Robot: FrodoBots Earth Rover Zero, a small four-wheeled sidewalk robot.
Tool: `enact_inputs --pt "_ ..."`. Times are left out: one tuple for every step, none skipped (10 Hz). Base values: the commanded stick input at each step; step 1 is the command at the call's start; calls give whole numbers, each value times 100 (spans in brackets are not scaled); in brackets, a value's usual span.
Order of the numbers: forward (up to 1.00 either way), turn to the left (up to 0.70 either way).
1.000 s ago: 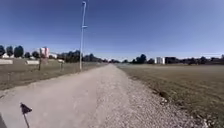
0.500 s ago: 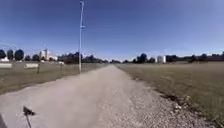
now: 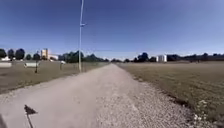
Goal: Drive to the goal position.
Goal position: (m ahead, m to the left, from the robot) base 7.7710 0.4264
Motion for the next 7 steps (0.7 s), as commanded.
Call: enact_inputs --pt "70 -22" --pt "70 -7" --pt "70 -35" --pt "70 -34" --pt "70 -18" --pt "70 -2" --pt "70 0"
